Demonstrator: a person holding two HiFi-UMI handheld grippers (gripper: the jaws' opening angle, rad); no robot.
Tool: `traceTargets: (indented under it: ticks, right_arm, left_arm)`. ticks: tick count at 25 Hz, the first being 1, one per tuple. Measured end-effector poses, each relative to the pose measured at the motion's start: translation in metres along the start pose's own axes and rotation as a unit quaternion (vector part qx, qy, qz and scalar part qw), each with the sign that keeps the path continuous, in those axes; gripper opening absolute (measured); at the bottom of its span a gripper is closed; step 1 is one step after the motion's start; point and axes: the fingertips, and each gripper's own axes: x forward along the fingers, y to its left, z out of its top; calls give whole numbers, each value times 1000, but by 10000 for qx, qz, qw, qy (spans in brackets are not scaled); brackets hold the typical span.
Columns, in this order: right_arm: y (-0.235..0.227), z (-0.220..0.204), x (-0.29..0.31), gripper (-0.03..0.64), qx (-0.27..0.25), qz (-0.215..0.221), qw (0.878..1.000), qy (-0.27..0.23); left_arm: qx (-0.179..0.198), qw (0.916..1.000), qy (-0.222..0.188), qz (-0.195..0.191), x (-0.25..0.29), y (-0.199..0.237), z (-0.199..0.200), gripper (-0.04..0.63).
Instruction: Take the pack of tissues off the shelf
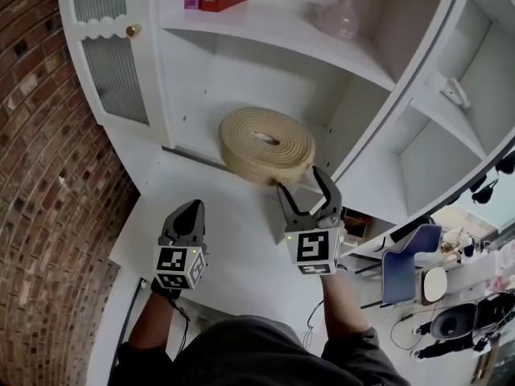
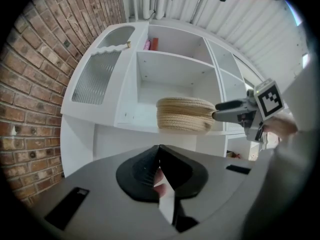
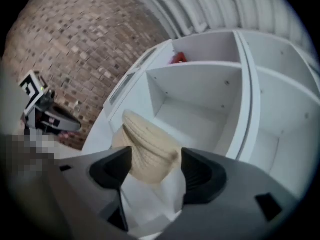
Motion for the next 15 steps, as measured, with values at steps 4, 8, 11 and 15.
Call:
traceTargets:
  ticks: [4, 8, 11, 15]
  right_arm:
    - [7, 14, 9, 296, -1634, -26, 9863, 221]
    - [15, 12, 25, 296, -2078, 130, 9772, 409]
    - [15, 12, 29, 215, -2314, 265, 9711, 523]
    - [18, 12, 28, 153, -2436, 394, 9674, 562]
  left_arm:
    - [7, 10000, 14, -45, -2, -3, -1, 5]
    - [30, 10000, 20, -46, -8, -2, -2, 5]
    - [9, 10000, 41, 51, -14, 6, -4, 5]
    - [-12, 9999, 61, 161, -21, 14, -6, 5]
